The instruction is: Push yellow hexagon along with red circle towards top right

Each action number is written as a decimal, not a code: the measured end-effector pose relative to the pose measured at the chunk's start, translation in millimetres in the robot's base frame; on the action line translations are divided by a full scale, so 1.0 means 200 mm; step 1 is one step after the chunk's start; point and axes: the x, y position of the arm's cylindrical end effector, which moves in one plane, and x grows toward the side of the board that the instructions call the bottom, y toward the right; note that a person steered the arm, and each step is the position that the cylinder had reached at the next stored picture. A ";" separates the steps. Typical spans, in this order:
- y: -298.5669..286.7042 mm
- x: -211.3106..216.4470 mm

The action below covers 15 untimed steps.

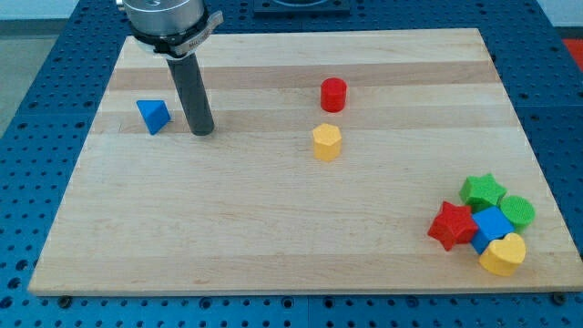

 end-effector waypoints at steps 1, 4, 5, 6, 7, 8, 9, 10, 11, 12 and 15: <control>0.40 0.31; 0.80 0.61; 0.81 0.61; 0.81 0.41; 0.81 -0.08; 0.81 -0.23; 0.81 -0.22; 0.81 -0.09; 1.04 0.23; 1.32 0.04; 1.33 -0.57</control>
